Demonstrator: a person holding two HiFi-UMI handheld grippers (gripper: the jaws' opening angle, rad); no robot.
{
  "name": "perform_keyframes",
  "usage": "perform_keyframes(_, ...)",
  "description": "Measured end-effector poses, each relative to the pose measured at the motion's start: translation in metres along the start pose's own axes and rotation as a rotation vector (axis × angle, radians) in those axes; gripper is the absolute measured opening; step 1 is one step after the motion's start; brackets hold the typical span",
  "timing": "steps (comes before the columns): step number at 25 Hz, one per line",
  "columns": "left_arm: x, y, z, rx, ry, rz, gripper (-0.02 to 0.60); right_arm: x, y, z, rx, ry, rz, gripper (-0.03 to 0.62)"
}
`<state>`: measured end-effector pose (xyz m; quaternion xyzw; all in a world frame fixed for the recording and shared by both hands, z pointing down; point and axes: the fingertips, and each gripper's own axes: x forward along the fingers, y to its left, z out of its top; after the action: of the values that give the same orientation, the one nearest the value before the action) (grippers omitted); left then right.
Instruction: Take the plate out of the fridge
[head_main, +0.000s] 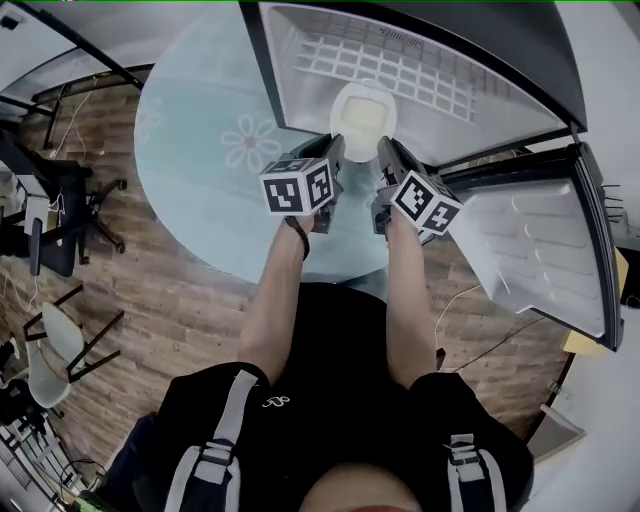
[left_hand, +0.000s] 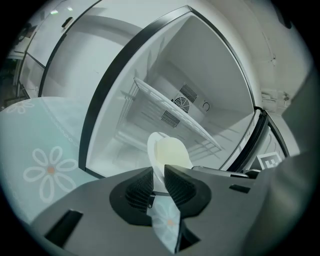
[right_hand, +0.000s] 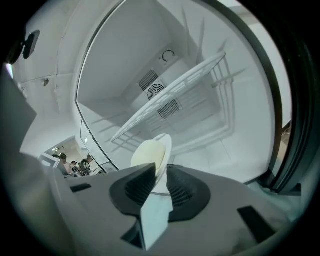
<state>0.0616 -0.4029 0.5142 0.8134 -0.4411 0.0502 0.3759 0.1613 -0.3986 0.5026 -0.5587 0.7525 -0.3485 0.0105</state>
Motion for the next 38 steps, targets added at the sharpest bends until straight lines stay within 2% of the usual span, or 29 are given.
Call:
perform_keyframes(14, -0.043, -0.034, -0.011, 0.040, -0.035, -0.046, 0.075, -0.052, 0.017, -0.007, 0.013, -0.029, 0.018, 0.071)
perform_keyframes(19, -0.044, -0.055, -0.006, 0.104, -0.040, -0.053, 0.075, -0.066, 0.014, 0.005, -0.007, -0.034, 0.012, 0.071)
perform_keyframes(27, -0.054, -0.064, -0.001, 0.132, -0.049, -0.070, 0.075, -0.074, 0.021, 0.012, 0.008, -0.057, 0.045, 0.069)
perform_keyframes(38, -0.057, -0.067, -0.010, 0.153, -0.040, -0.072, 0.075, -0.081, 0.017, 0.005, 0.009, -0.049, 0.034, 0.069)
